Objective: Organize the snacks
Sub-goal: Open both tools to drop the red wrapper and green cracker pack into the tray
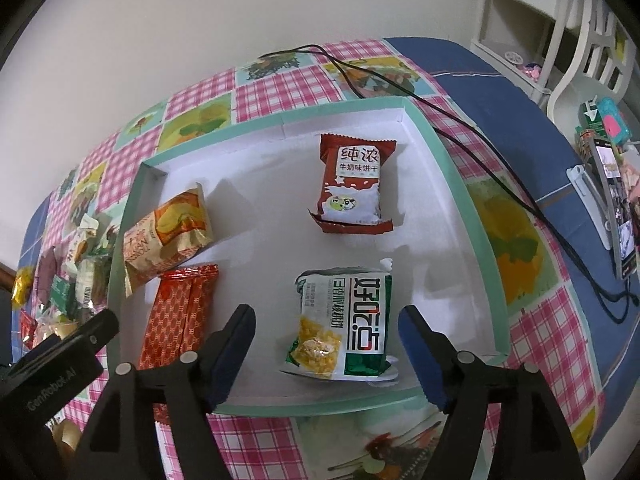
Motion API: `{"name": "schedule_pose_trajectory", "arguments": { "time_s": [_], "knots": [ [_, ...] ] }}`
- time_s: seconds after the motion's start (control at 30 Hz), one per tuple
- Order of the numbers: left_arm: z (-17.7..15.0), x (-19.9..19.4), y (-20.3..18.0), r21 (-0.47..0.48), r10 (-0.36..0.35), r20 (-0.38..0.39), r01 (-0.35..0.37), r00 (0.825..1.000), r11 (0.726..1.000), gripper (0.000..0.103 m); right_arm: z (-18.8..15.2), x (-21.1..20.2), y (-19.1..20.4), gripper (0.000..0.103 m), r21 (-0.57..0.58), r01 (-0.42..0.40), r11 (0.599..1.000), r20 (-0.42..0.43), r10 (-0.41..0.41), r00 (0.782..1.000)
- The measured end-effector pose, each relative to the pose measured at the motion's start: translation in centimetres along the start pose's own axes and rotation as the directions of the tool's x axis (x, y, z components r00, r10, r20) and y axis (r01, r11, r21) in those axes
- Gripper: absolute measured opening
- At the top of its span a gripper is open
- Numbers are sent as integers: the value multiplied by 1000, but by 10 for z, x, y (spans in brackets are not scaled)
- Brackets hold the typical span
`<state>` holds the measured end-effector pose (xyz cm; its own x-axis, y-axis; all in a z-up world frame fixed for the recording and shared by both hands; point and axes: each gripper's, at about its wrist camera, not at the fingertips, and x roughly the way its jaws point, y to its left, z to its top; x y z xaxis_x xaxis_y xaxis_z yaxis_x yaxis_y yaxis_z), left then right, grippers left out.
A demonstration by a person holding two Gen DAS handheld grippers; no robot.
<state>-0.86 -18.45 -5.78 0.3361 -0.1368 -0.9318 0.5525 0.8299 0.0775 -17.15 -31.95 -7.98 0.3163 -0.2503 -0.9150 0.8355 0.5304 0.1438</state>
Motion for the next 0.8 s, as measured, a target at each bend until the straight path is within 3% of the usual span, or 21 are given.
{"name": "schedule_pose_trajectory", "arguments": {
  "time_s": [0.5, 0.67, 0.8],
  "knots": [
    [-2, 6, 13, -21, 66, -22, -67, 998, 998, 96, -3, 1, 13, 81, -61, -1, 998, 6, 1, 1000],
    [-2, 9, 13, -14, 73, -26, -73, 997, 997, 96, -4, 4, 15, 102, -71, 0, 997, 2, 0, 1000],
    [-2, 11, 15, -14, 76, -32, -76, 997, 997, 96, -4, 2, 17, 102, -81, 1, 997, 11, 0, 1000]
  ]
}}
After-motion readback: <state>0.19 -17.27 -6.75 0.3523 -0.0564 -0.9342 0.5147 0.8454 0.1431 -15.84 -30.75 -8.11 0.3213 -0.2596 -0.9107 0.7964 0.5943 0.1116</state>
